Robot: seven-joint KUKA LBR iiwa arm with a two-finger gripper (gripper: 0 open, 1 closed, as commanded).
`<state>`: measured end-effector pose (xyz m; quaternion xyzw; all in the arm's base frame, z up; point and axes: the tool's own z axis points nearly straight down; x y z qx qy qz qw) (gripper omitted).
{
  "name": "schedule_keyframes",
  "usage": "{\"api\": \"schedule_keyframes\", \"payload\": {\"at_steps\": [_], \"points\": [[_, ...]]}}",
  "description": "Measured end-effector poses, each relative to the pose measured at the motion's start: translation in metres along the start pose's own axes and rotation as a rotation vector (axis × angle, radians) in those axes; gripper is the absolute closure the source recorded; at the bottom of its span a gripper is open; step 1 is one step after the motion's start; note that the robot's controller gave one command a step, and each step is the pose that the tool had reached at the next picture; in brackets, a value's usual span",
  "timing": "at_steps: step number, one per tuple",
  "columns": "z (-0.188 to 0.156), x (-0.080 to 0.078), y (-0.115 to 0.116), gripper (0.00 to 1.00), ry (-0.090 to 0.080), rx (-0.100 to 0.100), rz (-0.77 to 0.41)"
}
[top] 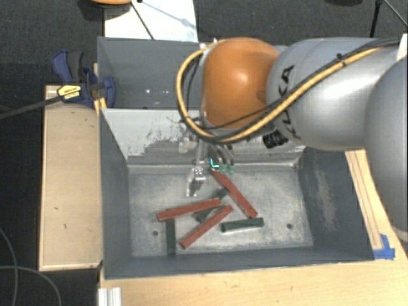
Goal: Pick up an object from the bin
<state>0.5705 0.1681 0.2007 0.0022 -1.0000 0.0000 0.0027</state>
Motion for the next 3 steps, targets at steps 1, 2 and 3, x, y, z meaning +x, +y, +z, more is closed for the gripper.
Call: {"api": "schedule_keyframes", "payload": {"at_steps": [1, 2, 3], "points": [[-0.002, 0.0, 0.0, 0.0, -0.002, 0.0, 0.001], [0.003, 0.012, -0.008, 0.0, -0.011, -0.001, -0.133], [0.068, 0.015, -0.026, 0.0, -0.013, 0.0, -0.298]]}}
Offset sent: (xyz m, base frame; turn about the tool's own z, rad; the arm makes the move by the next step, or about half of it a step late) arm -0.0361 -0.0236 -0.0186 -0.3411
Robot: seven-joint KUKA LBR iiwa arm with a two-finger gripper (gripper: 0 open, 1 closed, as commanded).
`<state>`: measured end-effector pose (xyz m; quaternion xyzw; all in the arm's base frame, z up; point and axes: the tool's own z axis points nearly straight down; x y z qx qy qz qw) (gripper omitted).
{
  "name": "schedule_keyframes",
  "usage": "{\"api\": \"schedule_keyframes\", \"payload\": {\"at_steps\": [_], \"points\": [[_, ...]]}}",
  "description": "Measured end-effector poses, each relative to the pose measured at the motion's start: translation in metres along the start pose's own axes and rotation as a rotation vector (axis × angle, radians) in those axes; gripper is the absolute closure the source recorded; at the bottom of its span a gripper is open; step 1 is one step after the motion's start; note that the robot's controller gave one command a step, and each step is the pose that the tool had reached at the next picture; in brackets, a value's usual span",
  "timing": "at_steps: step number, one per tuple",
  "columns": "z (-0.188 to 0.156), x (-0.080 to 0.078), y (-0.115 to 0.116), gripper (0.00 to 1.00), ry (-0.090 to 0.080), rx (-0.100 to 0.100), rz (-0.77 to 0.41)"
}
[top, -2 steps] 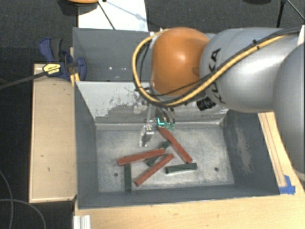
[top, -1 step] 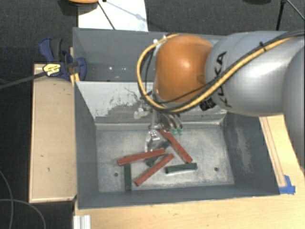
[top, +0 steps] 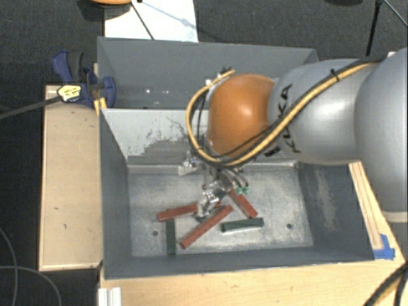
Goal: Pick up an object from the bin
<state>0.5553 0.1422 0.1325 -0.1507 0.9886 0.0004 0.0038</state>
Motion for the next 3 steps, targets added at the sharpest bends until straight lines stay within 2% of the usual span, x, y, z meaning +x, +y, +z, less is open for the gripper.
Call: {"api": "schedule_keyframes", "payload": {"at_steps": [1, 2, 3], "points": [[0.055, 0.027, -0.019, 1.0, 0.01, -0.006, -0.02], [0.055, 0.027, -0.019, 1.0, 0.01, -0.006, -0.018], [-0.147, 0.047, -0.025, 1.0, 0.009, -0.001, -0.028]]}}
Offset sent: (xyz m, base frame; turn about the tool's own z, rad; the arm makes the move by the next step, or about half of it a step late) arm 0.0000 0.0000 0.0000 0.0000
